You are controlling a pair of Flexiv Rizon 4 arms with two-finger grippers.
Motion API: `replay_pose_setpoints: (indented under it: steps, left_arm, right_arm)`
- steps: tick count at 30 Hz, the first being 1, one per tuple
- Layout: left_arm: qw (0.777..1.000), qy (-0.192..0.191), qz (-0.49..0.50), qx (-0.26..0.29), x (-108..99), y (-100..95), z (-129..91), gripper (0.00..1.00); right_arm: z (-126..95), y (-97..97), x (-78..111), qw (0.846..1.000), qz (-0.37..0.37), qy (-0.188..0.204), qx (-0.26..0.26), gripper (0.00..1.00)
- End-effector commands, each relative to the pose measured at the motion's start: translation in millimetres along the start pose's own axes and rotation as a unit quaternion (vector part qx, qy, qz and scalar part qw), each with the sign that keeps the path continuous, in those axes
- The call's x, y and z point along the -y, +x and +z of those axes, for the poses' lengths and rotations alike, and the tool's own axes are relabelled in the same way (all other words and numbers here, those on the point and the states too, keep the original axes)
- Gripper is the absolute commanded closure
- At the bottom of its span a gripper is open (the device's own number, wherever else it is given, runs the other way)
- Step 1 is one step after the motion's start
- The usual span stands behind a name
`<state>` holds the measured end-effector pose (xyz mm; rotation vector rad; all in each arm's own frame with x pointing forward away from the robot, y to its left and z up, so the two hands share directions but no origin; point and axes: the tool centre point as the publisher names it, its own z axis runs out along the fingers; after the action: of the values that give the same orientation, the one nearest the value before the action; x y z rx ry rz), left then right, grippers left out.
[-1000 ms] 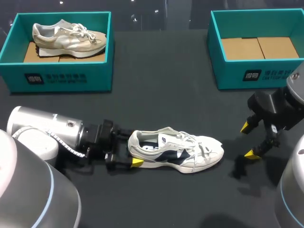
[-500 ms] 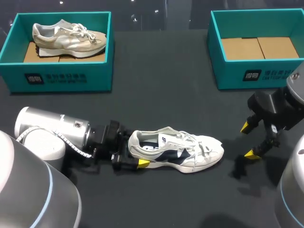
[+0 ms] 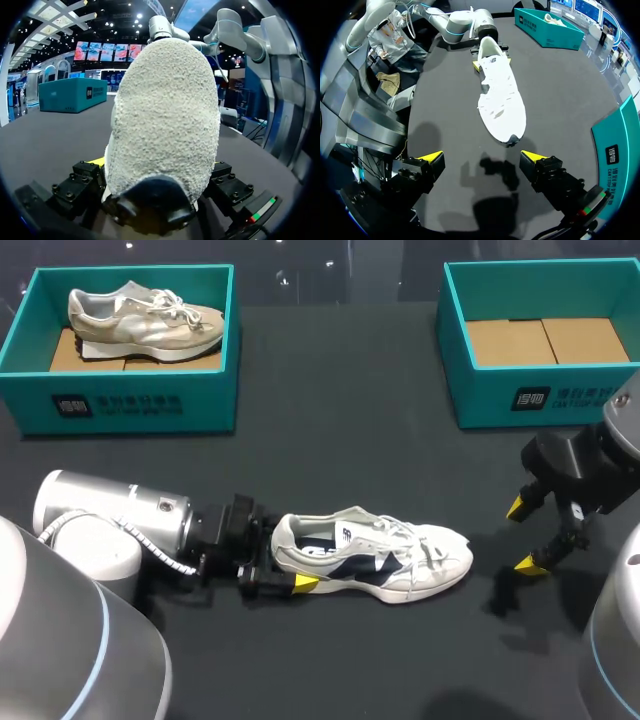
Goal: Take the shoe out of the shoebox, open the shoe tongue, remove and reinsert the insole, then place the shoe into the shoebox
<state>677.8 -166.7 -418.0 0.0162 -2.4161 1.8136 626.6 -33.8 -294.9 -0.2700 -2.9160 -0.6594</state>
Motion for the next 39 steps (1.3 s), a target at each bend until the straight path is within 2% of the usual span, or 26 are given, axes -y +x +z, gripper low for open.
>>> replay_pose_setpoints:
  steps: [1, 26, 27, 30, 32, 34, 36, 38, 39]
  left_arm:
    - [1.000, -0.002, 0.002, -0.002, -0.1, -0.3, 4.2, 1.00]
    - [1.000, 0.000, 0.001, -0.004, 0.7, -0.7, 3.7, 1.00]
    - [1.000, 0.000, 0.001, -0.004, 0.7, -0.7, 3.7, 1.00]
    - [1.000, 0.000, 0.001, -0.004, 0.7, -0.7, 3.7, 1.00]
    - [1.000, 0.000, 0.001, -0.004, 0.7, -0.7, 3.7, 1.00]
    - [1.000, 0.000, 0.001, -0.004, 0.7, -0.7, 3.7, 1.00]
    - [1.000, 0.000, 0.001, -0.004, 0.7, -0.7, 3.7, 1.00]
    - [1.000, 0.000, 0.001, -0.004, 0.7, -0.7, 3.7, 1.00]
    - [1.000, 0.000, 0.001, -0.004, 0.7, -0.7, 3.7, 1.00]
  right_arm:
    - [0.9, 1.3, 0.1, 1.000, 0.000, 0.001, 0.002, 0.00]
    - [0.9, 1.3, 0.1, 1.000, 0.000, 0.001, 0.002, 0.00]
    - [-5.3, 0.0, -5.0, 1.000, 0.007, -0.006, 0.017, 0.00]
    - [-14.4, 1.9, -25.7, 0.998, 0.043, 0.010, 0.035, 0.00]
    - [-15.2, 4.6, -41.8, 0.995, 0.081, 0.051, 0.034, 0.00]
    - [-17.5, 9.5, -57.8, 0.990, 0.122, 0.060, 0.036, 0.00]
    - [-19.4, 15.9, -72.1, 0.977, 0.179, 0.101, 0.047, 0.00]
    - [-19.7, 22.4, -85.5, 0.970, 0.215, 0.098, 0.058, 0.00]
    - [-18.6, 25.5, -92.6, 0.959, 0.251, 0.118, 0.067, 0.00]
